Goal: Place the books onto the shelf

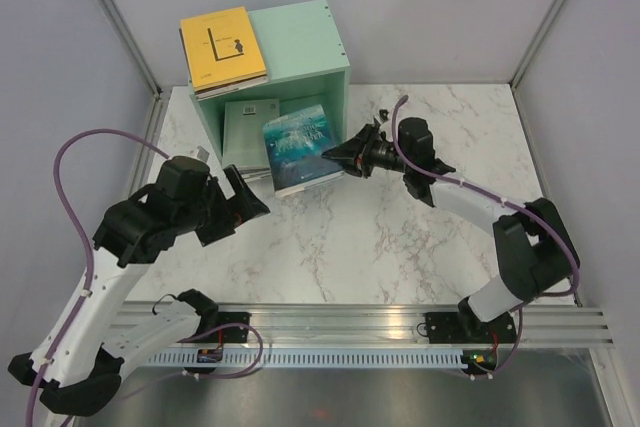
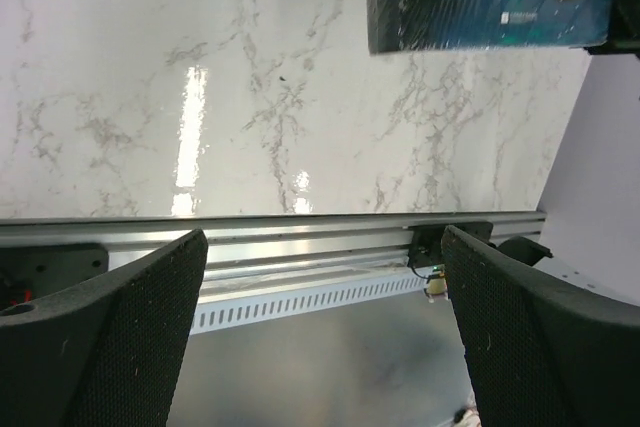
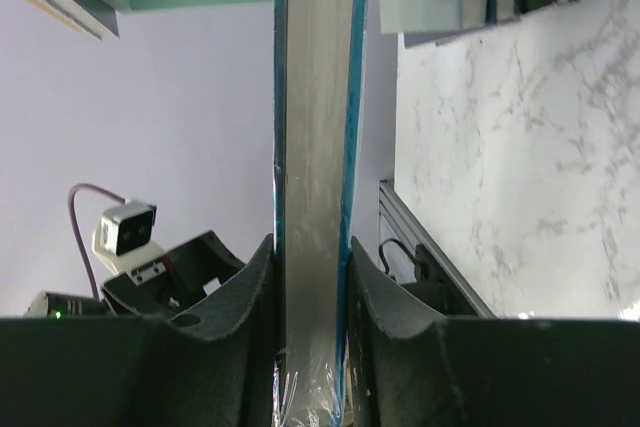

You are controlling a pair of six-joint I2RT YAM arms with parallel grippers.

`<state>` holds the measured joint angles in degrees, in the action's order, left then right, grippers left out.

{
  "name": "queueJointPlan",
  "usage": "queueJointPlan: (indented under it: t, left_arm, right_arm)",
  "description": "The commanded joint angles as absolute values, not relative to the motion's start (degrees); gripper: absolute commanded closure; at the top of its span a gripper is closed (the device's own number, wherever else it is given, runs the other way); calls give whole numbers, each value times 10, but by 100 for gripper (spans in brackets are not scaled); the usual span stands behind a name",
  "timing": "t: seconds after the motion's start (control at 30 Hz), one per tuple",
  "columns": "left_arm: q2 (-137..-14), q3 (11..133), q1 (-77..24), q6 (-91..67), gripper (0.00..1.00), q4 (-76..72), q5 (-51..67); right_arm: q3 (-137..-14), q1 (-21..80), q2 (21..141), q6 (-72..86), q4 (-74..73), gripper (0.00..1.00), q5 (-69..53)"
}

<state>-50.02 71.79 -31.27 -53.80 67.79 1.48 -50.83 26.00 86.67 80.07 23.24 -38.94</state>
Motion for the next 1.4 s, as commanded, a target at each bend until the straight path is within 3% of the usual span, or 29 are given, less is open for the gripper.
queueJointPlan:
  t: [0.0, 0.63, 1.2, 1.27, 1.3, 1.33, 1.37]
  left_arm:
    - [-490, 751, -312, -520, 0, 735, -44]
    - [-450, 802, -312, -521, 0, 847, -56]
    - [-488, 865, -312, -445, 0, 881, -69]
    - [-490, 868, -312, -441, 0, 881, -72]
    - [-491, 869, -312, -440, 0, 880, -73]
    - [-491, 868, -312, -440, 0, 881, -74]
    - [-492, 869, -312, -441, 0, 881, -74]
  right_arm:
    - [-615, 280, 914, 807, 364, 100, -377]
    - [-882, 370, 1169, 811, 349, 100, -171]
    - [-1038, 391, 1288, 776, 239, 100, -183]
    - [-1042, 391, 1291, 769, 215, 90, -190]
    - [-1042, 391, 1289, 764, 208, 70, -192]
    - [-1041, 391, 1287, 752, 188, 63, -192]
    - [-1040, 391, 1281, 746, 176, 47, -192]
